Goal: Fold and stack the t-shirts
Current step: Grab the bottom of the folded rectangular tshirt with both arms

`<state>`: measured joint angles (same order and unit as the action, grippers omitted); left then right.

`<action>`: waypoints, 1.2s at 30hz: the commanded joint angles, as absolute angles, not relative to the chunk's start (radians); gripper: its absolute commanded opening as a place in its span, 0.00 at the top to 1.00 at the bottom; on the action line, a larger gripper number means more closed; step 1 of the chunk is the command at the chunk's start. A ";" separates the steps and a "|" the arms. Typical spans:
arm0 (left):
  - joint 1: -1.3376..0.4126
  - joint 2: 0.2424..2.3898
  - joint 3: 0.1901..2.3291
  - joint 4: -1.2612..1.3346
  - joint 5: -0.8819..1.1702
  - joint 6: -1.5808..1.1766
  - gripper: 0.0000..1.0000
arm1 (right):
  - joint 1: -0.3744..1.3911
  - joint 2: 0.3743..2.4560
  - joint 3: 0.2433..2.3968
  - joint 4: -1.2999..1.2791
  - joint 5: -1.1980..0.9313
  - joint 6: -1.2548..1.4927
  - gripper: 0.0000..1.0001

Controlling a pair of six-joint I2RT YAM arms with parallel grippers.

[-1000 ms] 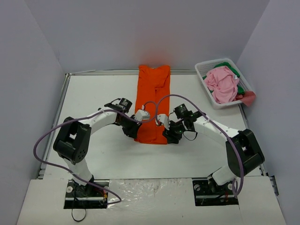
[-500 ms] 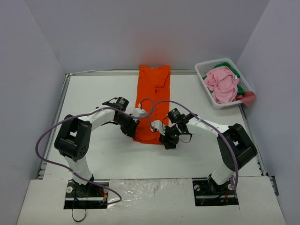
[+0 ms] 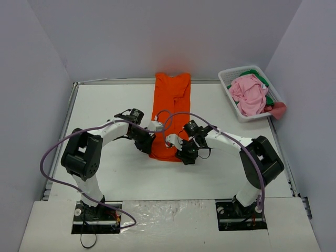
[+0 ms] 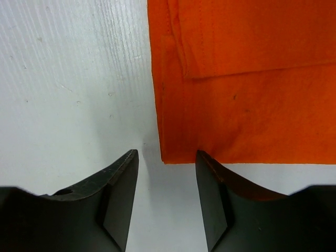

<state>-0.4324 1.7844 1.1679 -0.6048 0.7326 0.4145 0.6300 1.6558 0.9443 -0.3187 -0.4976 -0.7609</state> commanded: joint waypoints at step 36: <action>-0.433 1.730 1.177 -0.644 0.707 0.448 0.98 | 0.666 1.720 0.933 -0.350 -0.362 -0.747 1.00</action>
<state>-0.4324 1.7840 1.1667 -0.6067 0.7055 0.4164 0.6563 1.7103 0.9703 -0.2821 -0.4145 -0.7719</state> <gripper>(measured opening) 0.029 0.018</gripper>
